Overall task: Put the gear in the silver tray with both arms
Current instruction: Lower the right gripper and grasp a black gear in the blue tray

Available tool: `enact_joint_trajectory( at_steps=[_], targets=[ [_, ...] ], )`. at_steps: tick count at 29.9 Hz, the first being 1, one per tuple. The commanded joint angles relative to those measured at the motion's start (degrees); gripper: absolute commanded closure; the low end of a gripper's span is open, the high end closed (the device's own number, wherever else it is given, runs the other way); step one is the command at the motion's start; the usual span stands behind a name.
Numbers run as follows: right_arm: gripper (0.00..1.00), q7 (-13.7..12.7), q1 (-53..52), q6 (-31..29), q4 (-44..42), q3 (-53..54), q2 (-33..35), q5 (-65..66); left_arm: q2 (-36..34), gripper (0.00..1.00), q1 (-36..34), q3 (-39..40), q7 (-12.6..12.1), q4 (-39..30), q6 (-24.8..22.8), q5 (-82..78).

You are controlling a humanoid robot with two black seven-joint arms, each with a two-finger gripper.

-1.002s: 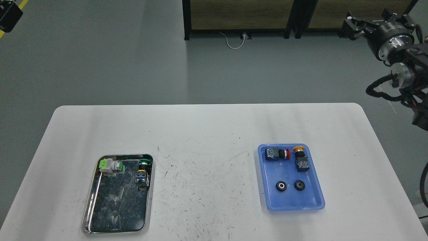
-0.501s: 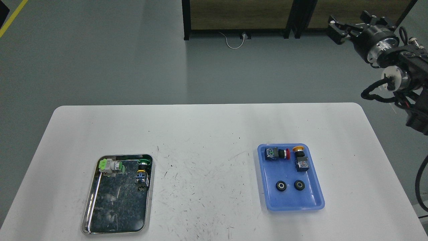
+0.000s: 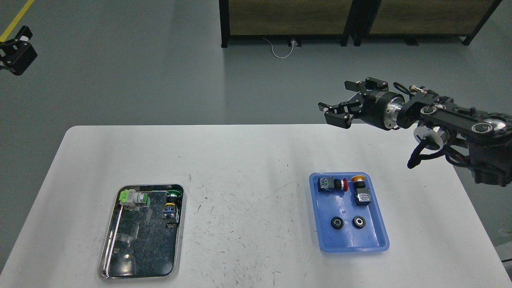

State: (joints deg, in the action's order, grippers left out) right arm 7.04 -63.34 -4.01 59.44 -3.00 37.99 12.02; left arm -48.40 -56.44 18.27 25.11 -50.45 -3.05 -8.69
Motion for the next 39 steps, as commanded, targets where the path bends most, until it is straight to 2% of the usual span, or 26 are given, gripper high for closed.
enact_joint_trajectory(
  at_steps=[1,4,18,32,39],
  targets=[
    [0.00,-2.19,-0.12,-2.48,3.65,-3.41,1.56,1.16,0.07,0.00,0.11,-0.25,-0.85,-0.53,0.24,-0.01],
    [0.00,-4.13,-0.12,-4.51,5.06,-5.96,2.44,1.42,0.24,0.00,0.19,-0.25,-1.65,-0.53,0.41,-0.01],
    [0.00,-4.66,0.06,-18.31,7.79,-12.55,6.48,13.10,0.07,0.00,0.90,-0.43,-2.00,-0.53,0.77,-0.09],
    [0.00,-4.58,0.67,-18.40,7.09,-19.59,3.06,19.70,0.06,0.00,1.86,-0.60,-1.91,-0.53,1.73,-0.09],
    [0.01,-4.58,1.46,-16.38,4.63,-21.35,-2.39,20.58,-0.02,0.00,2.04,-0.51,-1.82,-0.53,2.17,-0.18]
  ],
)
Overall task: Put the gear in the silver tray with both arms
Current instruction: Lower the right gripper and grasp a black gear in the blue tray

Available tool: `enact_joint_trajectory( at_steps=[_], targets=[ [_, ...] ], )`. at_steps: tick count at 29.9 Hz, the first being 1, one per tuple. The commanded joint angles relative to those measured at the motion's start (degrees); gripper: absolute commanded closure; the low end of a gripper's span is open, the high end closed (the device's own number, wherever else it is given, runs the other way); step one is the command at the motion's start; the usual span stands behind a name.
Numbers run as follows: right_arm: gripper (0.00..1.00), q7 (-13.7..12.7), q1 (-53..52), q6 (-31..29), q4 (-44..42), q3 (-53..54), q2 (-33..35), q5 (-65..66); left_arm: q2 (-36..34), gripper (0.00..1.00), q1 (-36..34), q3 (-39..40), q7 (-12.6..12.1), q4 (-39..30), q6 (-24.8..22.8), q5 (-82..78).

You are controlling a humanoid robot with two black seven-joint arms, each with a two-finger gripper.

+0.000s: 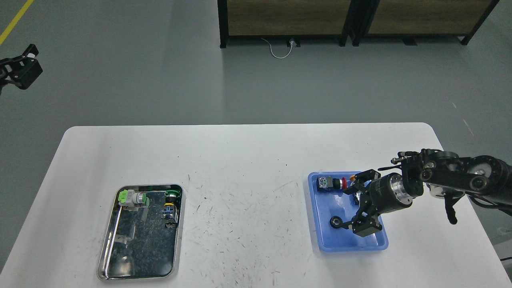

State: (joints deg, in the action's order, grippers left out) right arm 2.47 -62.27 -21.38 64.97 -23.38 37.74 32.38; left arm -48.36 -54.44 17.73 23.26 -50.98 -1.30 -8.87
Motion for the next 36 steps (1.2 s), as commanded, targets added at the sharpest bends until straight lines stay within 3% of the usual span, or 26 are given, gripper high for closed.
enact_joint_trajectory(
  at_steps=[1,9,30,36],
  targets=[
    [0.01,-0.01,0.39,1.25,-0.99,-0.96,-2.58,0.31,0.02,0.00,0.03,0.02,0.03,0.01,0.59,0.00],
    [0.10,0.08,0.57,1.78,-1.08,-2.72,-3.64,2.69,-0.07,0.00,0.12,0.02,0.03,0.09,1.21,0.00],
    [0.15,0.17,1.89,3.28,-2.83,-2.54,-4.86,3.04,-0.16,0.00,0.12,0.02,0.03,0.18,2.53,0.00],
    [0.23,0.17,1.89,3.19,-2.92,-2.46,-5.22,3.04,-0.16,0.00,0.21,0.02,0.03,0.18,2.70,0.00]
  ],
)
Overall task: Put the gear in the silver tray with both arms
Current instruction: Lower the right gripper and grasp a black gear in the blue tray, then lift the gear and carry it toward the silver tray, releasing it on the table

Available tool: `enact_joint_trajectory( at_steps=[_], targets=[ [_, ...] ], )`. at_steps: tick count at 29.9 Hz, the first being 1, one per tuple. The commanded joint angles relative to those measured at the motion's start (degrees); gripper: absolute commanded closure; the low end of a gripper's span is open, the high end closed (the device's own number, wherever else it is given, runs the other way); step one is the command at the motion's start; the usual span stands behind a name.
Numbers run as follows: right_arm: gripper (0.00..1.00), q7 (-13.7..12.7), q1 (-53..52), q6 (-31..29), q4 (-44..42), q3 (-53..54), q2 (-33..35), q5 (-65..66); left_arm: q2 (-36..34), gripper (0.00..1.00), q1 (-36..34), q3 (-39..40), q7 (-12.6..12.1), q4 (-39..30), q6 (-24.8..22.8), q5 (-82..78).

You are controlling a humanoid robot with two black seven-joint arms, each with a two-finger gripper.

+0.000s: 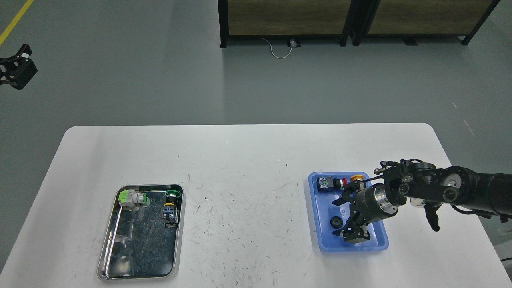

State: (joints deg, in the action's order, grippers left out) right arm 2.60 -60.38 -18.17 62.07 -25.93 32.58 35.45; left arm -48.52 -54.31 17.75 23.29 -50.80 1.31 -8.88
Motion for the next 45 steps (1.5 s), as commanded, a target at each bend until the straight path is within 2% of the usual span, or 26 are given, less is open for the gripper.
enact_joint_trajectory(
  at_steps=[1,14,22,25,36,45],
  targets=[
    [0.24,0.04,0.00,-0.12,-0.02,0.18,-0.06,-0.03,0.00,0.00,0.00,0.01,0.00,0.00,0.36,0.00],
    [0.47,-0.84,0.17,-0.56,-0.10,0.18,0.12,0.06,0.00,0.00,0.61,0.01,0.00,0.00,0.63,0.00],
    [0.68,-1.11,0.52,-0.64,-0.28,0.27,0.03,0.06,0.00,0.00,0.61,0.01,0.00,0.09,0.71,0.00],
    [0.72,-1.02,0.61,-0.64,-0.28,0.36,0.12,-0.12,0.00,0.00,0.88,0.01,0.08,0.17,0.71,0.00],
    [0.73,-0.76,-0.70,-3.45,-0.02,6.94,2.23,-1.44,0.09,0.00,1.32,0.01,0.17,0.00,1.15,0.00],
    [0.70,-0.76,-5.28,-3.90,-0.19,7.04,-7.69,-6.80,0.09,0.00,1.32,0.01,0.17,0.00,1.24,0.00]
  ],
)
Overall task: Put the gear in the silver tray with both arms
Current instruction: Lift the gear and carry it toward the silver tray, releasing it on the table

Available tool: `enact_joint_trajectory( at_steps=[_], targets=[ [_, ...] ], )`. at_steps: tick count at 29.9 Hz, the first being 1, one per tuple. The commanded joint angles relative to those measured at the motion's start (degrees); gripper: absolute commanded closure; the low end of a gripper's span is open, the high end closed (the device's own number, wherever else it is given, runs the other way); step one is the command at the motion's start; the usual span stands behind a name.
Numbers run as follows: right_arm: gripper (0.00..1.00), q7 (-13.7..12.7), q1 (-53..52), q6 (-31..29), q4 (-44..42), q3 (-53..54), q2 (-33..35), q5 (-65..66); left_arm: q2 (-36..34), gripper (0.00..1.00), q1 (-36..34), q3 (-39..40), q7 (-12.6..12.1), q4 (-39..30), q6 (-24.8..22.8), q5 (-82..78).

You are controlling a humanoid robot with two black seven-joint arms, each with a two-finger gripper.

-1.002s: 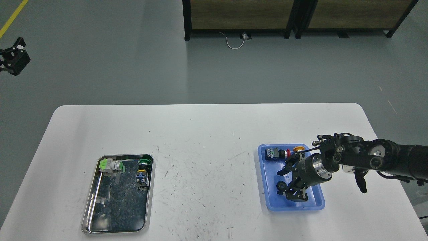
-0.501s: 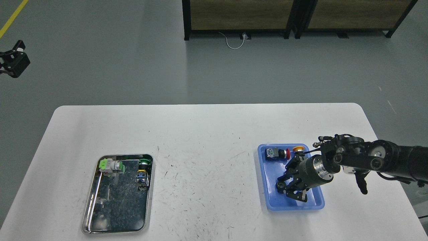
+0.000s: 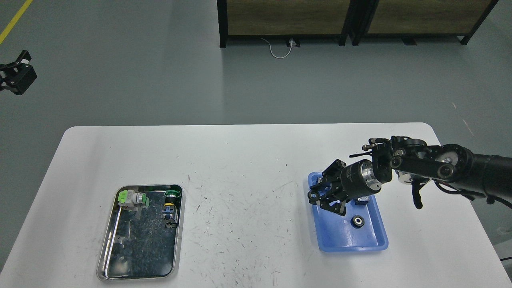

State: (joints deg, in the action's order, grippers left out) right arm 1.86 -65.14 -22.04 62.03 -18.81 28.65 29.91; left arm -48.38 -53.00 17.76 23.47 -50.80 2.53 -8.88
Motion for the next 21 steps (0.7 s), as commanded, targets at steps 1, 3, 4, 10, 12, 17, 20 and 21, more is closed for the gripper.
enact_joint_trajectory(
  at_steps=[1,3,4,10,12,17,20,21],
  targets=[
    [0.70,-0.01,-0.52,-0.02,-0.42,-0.09,-5.26,-1.43,-0.05,0.00,0.09,0.00,-0.01,0.00,0.02,0.00],
    [0.70,0.07,-0.52,-0.02,-1.29,-0.27,-7.90,-1.69,-0.05,0.00,0.09,0.00,-0.01,0.00,0.20,0.00],
    [0.70,0.16,-0.52,0.07,-1.91,-0.35,-9.04,-1.69,-0.05,0.00,0.17,0.00,-0.01,0.00,0.20,0.00],
    [0.69,0.34,-0.43,-0.02,-4.28,-1.49,-16.25,-2.66,0.22,0.00,0.53,0.00,0.08,0.17,0.28,0.00],
    [0.69,0.43,-0.43,-0.02,-5.60,-1.76,-18.80,-2.92,0.22,0.00,0.53,0.00,0.08,0.17,0.28,0.00],
    [0.68,0.43,-0.43,-0.02,-8.50,-2.90,-24.08,-3.45,0.31,0.00,0.53,0.00,0.08,0.17,0.28,0.00],
    [0.66,0.51,-0.43,-0.02,-9.82,-2.99,-26.01,-3.45,0.13,0.00,0.53,0.00,0.17,0.17,0.28,0.00],
    [0.64,0.60,-0.43,-0.02,-10.17,-2.99,-26.45,-3.45,0.04,0.00,0.53,0.00,0.26,0.17,0.28,0.00]
  ],
)
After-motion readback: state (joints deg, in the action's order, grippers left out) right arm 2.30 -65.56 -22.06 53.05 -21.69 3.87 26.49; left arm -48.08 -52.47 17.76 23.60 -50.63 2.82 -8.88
